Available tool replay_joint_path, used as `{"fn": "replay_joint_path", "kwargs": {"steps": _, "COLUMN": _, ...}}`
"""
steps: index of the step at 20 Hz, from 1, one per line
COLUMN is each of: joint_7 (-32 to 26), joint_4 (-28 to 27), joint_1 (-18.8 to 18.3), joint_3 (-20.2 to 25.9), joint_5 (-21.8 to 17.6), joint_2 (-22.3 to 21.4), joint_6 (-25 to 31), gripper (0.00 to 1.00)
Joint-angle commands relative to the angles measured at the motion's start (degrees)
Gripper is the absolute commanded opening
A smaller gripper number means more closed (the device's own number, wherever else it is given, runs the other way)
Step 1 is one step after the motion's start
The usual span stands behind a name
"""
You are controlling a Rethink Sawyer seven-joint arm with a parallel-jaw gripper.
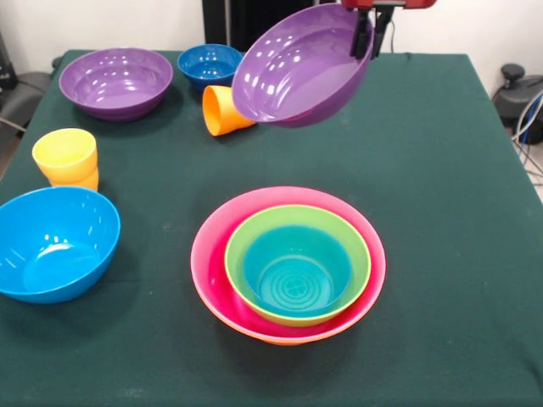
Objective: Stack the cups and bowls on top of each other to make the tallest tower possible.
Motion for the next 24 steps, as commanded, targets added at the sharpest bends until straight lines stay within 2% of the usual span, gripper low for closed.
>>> {"fn": "replay_joint_path", "kwargs": {"steps": 1, "joint_7": 4.74, "joint_4": 0.4, "joint_1": -0.81, "joint_3": 0.03, "joint_5": 0.79, "joint_2": 4.79, "joint_6": -4.3, "gripper": 0.0}}
{"fn": "replay_joint_path", "kwargs": {"steps": 3, "joint_7": 4.57, "joint_4": -0.1, "joint_1": -0.68, "joint_3": -0.15, "joint_5": 0.74, "joint_2": 4.93, "joint_6": -4.03, "gripper": 0.0}}
{"fn": "replay_joint_path", "kwargs": {"steps": 5, "joint_7": 6.88, "joint_4": -0.32, "joint_1": -0.28, "joint_3": -1.21, "joint_5": 0.52, "joint_2": 5.15, "joint_6": -6.45, "gripper": 0.0}}
{"fn": "replay_joint_path", "kwargs": {"steps": 14, "joint_7": 6.34, "joint_4": 0.46, "joint_1": 0.1, "joint_3": -1.36, "joint_5": 0.68, "joint_2": 5.65, "joint_6": -7.72, "gripper": 0.0}}
{"fn": "replay_joint_path", "kwargs": {"steps": 21, "joint_7": 8.07, "joint_4": 3.59, "joint_1": 0.13, "joint_3": -1.36, "joint_5": 2.47, "joint_2": 7.02, "joint_6": -10.83, "gripper": 0.0}}
{"fn": "replay_joint_path", "kwargs": {"steps": 24, "joint_7": 8.1, "joint_4": 4.37, "joint_1": 0.81, "joint_3": -2.63, "joint_5": 2.28, "joint_2": 6.4, "joint_6": -8.5, "gripper": 0.0}}
